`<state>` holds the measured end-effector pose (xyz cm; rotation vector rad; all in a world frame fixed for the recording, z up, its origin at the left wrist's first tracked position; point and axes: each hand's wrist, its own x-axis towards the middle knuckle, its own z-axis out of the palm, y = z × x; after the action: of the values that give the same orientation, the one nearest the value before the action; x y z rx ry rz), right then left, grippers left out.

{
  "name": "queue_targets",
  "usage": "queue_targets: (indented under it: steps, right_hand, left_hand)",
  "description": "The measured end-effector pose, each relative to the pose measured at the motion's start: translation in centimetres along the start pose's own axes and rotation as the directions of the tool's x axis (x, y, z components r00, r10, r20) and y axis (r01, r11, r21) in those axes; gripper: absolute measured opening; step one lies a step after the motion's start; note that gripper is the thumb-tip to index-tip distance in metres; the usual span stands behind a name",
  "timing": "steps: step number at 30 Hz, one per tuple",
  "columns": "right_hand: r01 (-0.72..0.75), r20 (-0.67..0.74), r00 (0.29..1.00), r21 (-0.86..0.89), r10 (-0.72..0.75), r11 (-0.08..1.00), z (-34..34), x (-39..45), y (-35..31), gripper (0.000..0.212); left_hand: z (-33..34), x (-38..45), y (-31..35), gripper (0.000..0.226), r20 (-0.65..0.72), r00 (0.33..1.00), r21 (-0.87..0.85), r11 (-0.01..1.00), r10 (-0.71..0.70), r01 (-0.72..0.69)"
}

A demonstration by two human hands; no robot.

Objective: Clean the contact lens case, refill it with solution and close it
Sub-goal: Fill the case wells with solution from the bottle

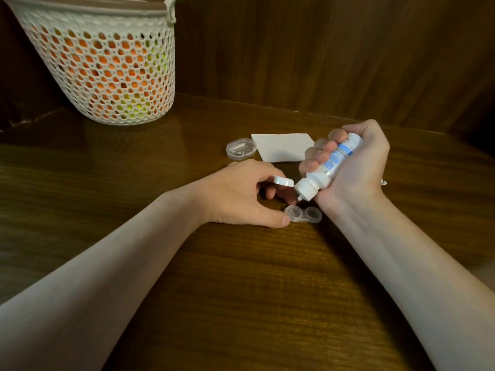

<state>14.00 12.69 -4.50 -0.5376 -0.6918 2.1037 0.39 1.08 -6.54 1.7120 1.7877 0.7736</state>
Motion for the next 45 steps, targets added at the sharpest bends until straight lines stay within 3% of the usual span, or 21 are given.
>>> queue_targets:
  steps: [45]
  right_hand:
    - [0.038,0.034,0.999,-0.007,-0.038,0.999,0.34,-0.29,-0.02,0.038]
  left_hand:
    - [-0.08,0.25,-0.41,0.022,0.019,1.000,0.003,1.000,0.007,-0.007]
